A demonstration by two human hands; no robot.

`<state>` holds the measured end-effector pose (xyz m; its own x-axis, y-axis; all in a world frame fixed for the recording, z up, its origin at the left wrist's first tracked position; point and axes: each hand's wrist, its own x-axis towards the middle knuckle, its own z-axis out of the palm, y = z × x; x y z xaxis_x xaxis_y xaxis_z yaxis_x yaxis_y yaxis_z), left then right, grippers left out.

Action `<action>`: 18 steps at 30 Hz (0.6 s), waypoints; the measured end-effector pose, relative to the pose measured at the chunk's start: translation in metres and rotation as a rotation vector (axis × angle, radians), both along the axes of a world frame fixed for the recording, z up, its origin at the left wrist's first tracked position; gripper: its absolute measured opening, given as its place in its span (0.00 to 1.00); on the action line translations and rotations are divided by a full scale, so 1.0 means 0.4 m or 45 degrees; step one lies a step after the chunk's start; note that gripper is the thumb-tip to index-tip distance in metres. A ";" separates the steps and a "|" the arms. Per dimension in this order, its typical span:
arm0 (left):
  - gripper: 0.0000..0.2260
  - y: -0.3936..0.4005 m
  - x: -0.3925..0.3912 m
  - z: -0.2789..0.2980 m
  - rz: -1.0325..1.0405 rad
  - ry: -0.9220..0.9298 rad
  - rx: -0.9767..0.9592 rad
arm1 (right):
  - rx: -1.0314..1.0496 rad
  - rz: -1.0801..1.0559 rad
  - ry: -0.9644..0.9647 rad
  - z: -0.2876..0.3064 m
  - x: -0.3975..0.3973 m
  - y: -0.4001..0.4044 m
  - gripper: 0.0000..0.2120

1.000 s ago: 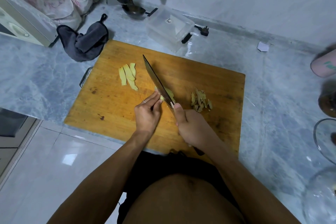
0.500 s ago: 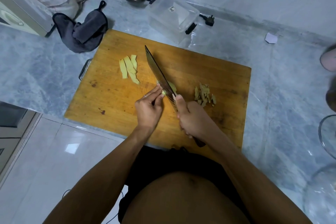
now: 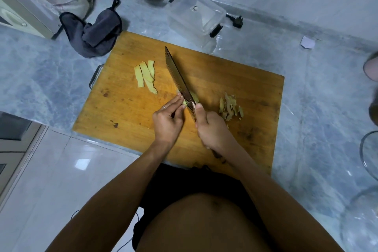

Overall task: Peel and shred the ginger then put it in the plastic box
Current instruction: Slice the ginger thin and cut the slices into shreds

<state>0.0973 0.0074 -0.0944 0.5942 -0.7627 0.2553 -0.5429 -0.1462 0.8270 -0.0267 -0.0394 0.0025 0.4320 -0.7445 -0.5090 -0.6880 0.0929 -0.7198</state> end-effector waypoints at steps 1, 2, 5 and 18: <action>0.10 0.001 -0.002 0.008 -0.006 -0.009 -0.012 | -0.015 0.002 -0.015 0.006 -0.003 -0.002 0.39; 0.10 0.003 -0.006 0.010 -0.011 -0.021 -0.016 | -0.018 0.010 -0.019 0.011 -0.005 -0.002 0.39; 0.10 0.009 -0.008 0.004 -0.012 -0.027 -0.008 | -0.004 0.039 0.017 0.022 -0.004 -0.004 0.35; 0.10 0.007 -0.011 -0.002 0.001 -0.024 -0.017 | 0.013 0.093 -0.037 0.078 -0.040 0.020 0.32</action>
<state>0.0930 0.0104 -0.0950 0.5900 -0.7585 0.2766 -0.5584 -0.1360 0.8183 -0.0429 -0.0312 0.0335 0.4993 -0.7053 -0.5032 -0.6722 0.0511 -0.7386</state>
